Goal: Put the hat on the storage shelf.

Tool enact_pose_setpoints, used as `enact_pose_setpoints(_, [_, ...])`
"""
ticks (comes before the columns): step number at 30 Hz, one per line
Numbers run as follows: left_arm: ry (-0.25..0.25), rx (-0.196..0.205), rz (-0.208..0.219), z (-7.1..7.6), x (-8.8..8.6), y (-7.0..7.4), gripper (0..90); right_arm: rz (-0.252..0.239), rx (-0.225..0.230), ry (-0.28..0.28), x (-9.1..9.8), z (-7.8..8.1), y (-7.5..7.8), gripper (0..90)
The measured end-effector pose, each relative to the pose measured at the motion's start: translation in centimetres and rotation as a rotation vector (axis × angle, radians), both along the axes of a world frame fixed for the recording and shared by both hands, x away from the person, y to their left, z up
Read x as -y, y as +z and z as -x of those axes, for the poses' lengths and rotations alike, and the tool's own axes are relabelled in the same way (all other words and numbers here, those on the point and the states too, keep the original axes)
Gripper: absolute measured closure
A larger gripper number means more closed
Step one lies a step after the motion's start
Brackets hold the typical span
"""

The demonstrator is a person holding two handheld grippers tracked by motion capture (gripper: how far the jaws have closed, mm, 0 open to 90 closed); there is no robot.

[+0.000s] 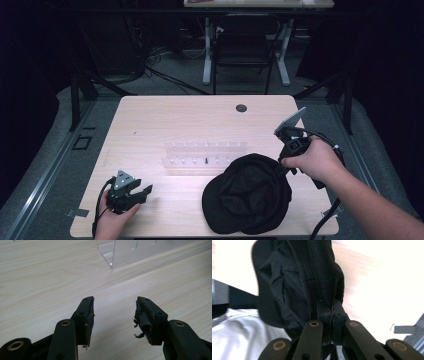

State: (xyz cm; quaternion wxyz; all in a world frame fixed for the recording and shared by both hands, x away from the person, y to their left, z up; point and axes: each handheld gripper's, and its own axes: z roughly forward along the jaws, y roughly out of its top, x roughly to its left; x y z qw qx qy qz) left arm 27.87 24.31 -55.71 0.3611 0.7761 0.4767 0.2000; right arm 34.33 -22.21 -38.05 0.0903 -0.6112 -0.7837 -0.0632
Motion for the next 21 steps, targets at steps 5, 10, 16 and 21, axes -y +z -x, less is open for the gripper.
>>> enact_pose_setpoints(5, [0.000, 0.000, 0.002, 0.0, 0.0, 0.0, 49.1, -0.054, -0.017, -0.032, -0.2, 0.0, 1.1, 88.2])
enact_pose_setpoints(10, [0.000, 0.001, 0.003, 0.0, 0.0, 0.0, 49.1, -0.125, -0.047, -0.056, -0.2, -0.1, 2.0, 88.2])
enact_pose_setpoints(16, [0.001, 0.001, 0.004, 0.0, 0.0, 0.0, 49.1, -0.238, -0.086, -0.103, 0.0, -0.1, 2.3, 88.2])
enact_pose_setpoints(21, [0.002, 0.001, 0.003, 0.0, 0.0, 0.0, 49.1, -0.303, -0.116, -0.105, 0.1, 0.0, 2.7, 88.2])
